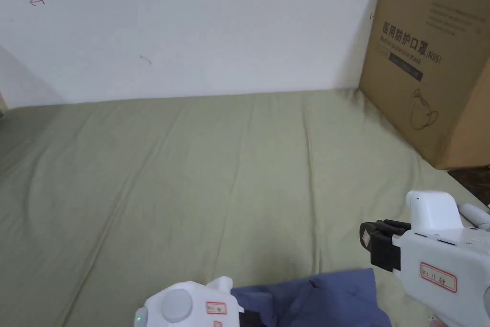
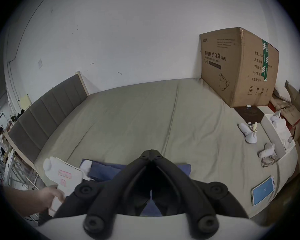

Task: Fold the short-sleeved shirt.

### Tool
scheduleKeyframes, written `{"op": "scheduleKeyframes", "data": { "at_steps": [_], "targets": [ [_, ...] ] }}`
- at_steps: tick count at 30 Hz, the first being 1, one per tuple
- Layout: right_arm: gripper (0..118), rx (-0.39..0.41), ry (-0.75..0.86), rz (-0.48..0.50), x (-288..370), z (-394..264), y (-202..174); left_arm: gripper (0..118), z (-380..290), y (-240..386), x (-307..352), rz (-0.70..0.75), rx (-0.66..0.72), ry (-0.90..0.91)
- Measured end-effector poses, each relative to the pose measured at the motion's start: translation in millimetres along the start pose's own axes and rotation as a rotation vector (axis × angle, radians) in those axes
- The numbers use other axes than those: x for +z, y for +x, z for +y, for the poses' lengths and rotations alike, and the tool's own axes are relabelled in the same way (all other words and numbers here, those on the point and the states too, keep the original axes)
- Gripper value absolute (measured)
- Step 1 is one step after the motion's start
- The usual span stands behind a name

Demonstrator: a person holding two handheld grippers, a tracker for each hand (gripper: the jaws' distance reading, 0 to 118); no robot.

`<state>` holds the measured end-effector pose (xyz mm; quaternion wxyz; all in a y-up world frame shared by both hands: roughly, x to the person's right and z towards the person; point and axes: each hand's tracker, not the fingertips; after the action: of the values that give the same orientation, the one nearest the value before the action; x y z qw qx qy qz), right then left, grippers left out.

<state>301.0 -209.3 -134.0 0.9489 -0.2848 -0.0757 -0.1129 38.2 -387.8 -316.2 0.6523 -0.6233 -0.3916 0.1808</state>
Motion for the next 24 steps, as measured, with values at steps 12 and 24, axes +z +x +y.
{"op": "scheduleKeyframes", "data": {
  "at_steps": [12, 24],
  "targets": [
    [0, 0.032, 0.008, 0.017, -0.7, 6.6, -14.9, 94, -31.5, -112.1, 195.4, -0.103, 0.066, 0.302],
    [0, 0.059, -0.047, 0.012, -9.0, 3.5, -24.9, 118, -9.0, -177.1, 93.0, -0.581, 0.274, 0.152]
  ]
}}
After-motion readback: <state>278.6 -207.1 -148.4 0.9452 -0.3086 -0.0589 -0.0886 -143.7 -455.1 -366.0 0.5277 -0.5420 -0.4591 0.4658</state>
